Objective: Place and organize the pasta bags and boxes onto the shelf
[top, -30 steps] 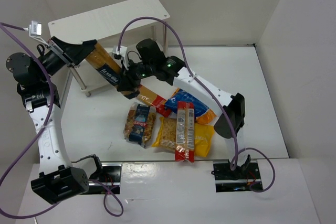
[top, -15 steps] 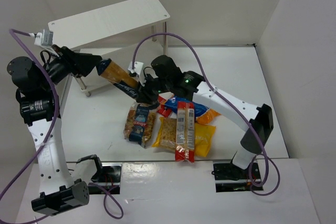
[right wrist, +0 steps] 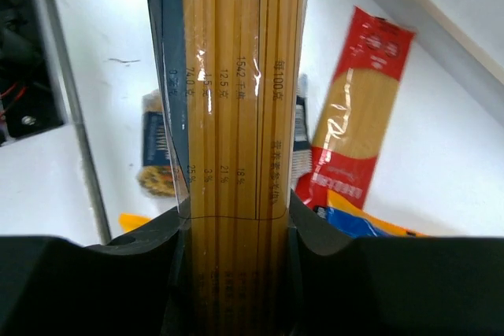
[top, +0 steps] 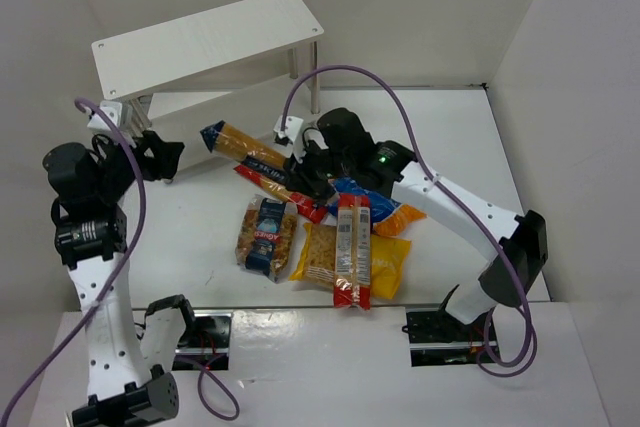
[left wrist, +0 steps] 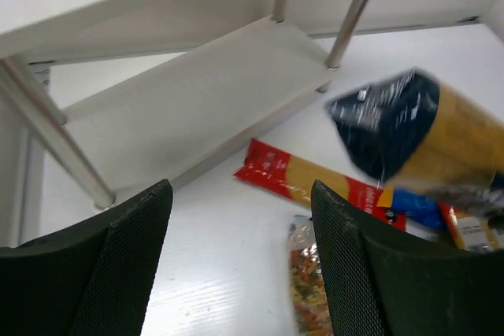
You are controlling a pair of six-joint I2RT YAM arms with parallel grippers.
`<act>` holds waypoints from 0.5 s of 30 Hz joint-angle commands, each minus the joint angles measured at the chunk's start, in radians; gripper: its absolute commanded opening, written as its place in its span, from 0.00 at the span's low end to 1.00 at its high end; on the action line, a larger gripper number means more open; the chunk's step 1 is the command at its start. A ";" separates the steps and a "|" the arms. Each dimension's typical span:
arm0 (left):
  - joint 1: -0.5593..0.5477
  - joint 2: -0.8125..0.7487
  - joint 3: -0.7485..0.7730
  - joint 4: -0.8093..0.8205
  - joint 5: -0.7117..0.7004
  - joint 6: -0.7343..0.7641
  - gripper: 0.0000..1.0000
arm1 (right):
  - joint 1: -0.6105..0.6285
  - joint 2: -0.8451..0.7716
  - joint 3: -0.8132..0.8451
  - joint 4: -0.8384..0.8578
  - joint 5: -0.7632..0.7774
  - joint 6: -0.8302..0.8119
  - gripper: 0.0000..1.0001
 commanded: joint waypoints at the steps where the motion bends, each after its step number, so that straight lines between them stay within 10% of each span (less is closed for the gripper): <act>1: -0.006 -0.085 -0.041 -0.043 -0.137 0.167 0.78 | -0.052 -0.081 0.004 0.230 -0.010 0.026 0.00; 15: -0.006 -0.194 -0.171 -0.120 -0.326 0.300 0.91 | -0.099 0.053 0.082 0.223 0.253 0.065 0.00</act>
